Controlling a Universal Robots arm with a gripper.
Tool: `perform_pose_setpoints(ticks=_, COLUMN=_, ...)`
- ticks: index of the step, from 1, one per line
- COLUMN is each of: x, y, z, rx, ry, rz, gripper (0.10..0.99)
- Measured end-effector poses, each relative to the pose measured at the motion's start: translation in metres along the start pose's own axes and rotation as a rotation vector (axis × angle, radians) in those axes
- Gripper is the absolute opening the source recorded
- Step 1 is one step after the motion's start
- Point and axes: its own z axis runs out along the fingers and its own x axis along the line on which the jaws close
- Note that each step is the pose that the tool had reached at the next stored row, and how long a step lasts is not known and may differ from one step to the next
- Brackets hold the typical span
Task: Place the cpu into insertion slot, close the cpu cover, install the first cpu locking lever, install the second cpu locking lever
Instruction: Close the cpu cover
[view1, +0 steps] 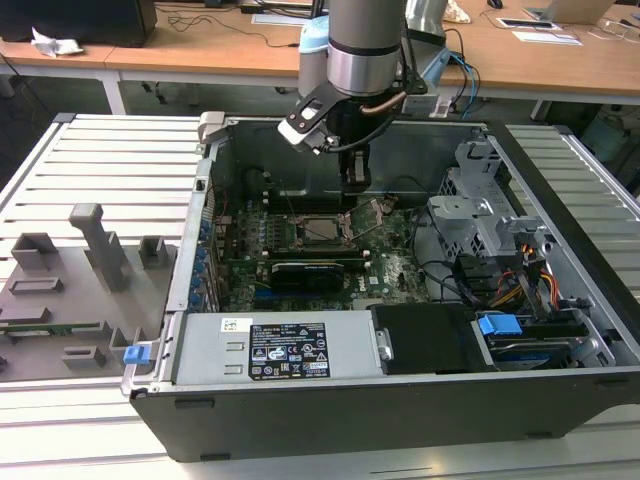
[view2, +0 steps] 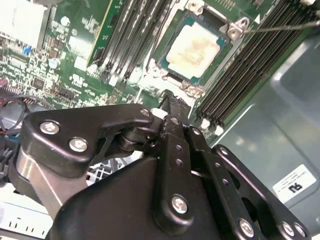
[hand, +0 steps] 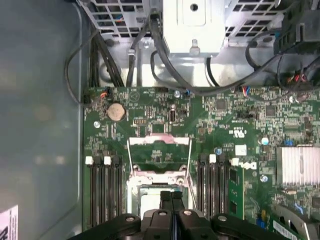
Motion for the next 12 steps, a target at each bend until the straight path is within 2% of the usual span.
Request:
perform_pose_setpoints(ticks=2, x=0.0001, y=0.0045, z=0.0002, rx=0.000, ry=-0.0001, rz=0.000, gripper=0.106)
perform_pose_setpoints(ticks=8, x=0.0004, y=0.0249, z=0.0013, rx=0.000, ry=-0.0001, rz=0.000, gripper=0.106)
perform_pose_setpoints(ticks=12, x=0.0005, y=0.0328, z=0.0017, rx=0.000, ry=0.0000, rz=0.000, gripper=0.106)
